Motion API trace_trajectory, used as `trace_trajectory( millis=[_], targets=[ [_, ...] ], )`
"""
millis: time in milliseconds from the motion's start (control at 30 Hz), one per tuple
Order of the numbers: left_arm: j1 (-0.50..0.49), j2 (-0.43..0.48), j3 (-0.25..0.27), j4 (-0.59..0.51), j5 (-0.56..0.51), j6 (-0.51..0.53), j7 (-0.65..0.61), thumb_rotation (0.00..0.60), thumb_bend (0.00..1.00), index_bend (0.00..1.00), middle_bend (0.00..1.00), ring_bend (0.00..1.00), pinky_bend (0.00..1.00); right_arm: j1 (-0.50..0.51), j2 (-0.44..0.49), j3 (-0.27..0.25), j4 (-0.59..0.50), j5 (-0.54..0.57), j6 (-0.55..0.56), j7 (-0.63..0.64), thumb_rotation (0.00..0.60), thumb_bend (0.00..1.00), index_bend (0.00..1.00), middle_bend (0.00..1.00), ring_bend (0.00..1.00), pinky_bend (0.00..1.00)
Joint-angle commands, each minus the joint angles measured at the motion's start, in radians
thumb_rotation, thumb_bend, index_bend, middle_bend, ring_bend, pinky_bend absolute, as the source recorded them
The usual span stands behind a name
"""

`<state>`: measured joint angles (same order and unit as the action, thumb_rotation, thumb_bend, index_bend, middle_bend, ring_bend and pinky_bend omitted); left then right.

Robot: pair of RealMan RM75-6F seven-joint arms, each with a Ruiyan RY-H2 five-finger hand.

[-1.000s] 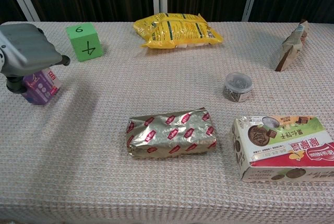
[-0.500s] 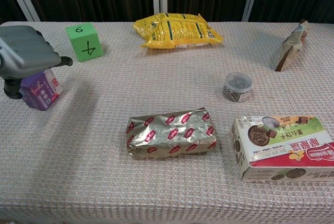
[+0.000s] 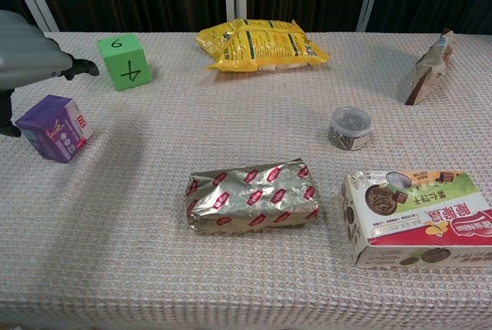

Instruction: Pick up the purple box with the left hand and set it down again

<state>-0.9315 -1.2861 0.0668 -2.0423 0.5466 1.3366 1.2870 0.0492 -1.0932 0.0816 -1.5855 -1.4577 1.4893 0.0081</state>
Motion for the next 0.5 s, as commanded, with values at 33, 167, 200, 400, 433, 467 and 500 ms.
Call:
trace_trajectory(
  millis=[33, 167, 200, 400, 433, 467, 500],
  targets=[
    [0.105, 0.172, 0.007, -0.012, 0.275, -0.127, -0.362, 0.6, 0.13, 0.07, 0.16, 0.16, 0.18, 0.0, -0.001, -0.001, 0.0, -0.001, 0.0, 0.0, 0.6, 0.2, 0.0, 0.0, 0.0, 0.0],
    [0.234, 0.203, 0.03, 0.155, 0.656, -0.126, -0.82, 0.6, 0.13, 0.07, 0.16, 0.13, 0.18, 0.002, -0.005, -0.002, 0.001, 0.0, -0.005, -0.004, 0.6, 0.2, 0.0, 0.0, 0.0, 0.0],
    [0.256, 0.196, 0.036, 0.205, 0.721, -0.123, -0.931, 0.6, 0.13, 0.07, 0.16, 0.13, 0.18, 0.002, -0.006, -0.003, 0.001, 0.0, -0.007, -0.006, 0.6, 0.2, 0.0, 0.0, 0.0, 0.0],
    [0.314, 0.132, 0.069, 0.47, 0.902, -0.165, -1.401, 0.6, 0.13, 0.07, 0.2, 0.13, 0.18, 0.004, -0.006, -0.005, -0.012, -0.01, -0.005, -0.021, 0.6, 0.2, 0.0, 0.0, 0.0, 0.0],
    [0.319, 0.122, 0.069, 0.495, 0.914, -0.167, -1.444, 0.6, 0.13, 0.07, 0.21, 0.13, 0.18, 0.002, -0.004, -0.006, -0.017, -0.013, 0.0, -0.023, 0.6, 0.2, 0.0, 0.0, 0.0, 0.0],
    [0.323, 0.112, 0.069, 0.518, 0.924, -0.17, -1.486, 0.6, 0.13, 0.07, 0.21, 0.13, 0.18, 0.0, -0.001, -0.006, -0.021, -0.017, 0.006, -0.025, 0.6, 0.2, 0.0, 0.0, 0.0, 0.0],
    [0.328, 0.099, 0.068, 0.548, 0.933, -0.178, -1.547, 0.6, 0.13, 0.07, 0.21, 0.13, 0.18, -0.002, 0.005, -0.007, -0.027, -0.024, 0.014, -0.029, 0.6, 0.2, 0.0, 0.0, 0.0, 0.0]
  ],
)
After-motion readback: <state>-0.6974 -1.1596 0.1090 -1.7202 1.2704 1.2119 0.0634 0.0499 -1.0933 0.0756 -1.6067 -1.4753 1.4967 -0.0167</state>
